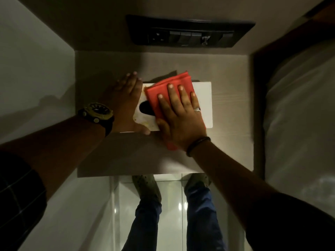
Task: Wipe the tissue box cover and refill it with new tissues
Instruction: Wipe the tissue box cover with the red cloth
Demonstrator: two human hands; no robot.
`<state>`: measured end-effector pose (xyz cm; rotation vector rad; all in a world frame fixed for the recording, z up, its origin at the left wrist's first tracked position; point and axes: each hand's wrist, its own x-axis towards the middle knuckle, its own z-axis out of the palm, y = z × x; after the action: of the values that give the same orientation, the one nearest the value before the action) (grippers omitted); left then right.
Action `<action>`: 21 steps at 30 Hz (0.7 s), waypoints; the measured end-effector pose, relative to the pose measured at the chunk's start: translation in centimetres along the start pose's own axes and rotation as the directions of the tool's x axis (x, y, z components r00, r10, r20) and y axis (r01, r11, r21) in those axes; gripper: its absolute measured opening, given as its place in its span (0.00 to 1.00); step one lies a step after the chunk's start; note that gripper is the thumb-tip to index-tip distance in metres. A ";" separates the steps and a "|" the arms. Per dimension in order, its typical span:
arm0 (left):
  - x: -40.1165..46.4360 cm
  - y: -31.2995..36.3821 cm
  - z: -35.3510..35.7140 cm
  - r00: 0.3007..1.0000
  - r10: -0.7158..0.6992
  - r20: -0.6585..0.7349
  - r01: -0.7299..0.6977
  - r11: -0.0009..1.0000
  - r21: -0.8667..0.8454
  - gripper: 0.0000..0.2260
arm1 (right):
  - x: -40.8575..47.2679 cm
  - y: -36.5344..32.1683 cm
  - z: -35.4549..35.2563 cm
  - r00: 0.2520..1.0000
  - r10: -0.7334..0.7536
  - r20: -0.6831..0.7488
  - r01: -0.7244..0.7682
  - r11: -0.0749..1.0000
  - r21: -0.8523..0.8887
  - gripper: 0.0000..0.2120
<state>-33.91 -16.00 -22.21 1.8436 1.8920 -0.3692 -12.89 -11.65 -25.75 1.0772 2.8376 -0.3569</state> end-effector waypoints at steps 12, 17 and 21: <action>0.0 -0.3 0.4 0.998 0.017 -0.054 -0.017 1.000 0.014 0.66 | 3.6 0.0 -1.3 0.667 0.742 -0.071 -0.731 0.670 0.133 0.33; -0.2 -0.1 0.1 0.999 0.011 -0.040 -0.011 1.000 0.000 0.65 | 3.8 -1.9 -1.2 0.825 0.563 -0.054 -0.560 0.826 0.063 0.34; -0.4 -0.1 -0.2 1.000 0.022 -0.012 -0.023 0.999 -0.027 0.62 | 3.9 -4.0 -0.9 0.923 0.380 -0.054 -0.374 0.922 0.097 0.31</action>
<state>-34.06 -16.20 -21.84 1.8513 1.8730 -0.3244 -18.50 -11.80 -24.79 1.6470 2.6053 -0.4132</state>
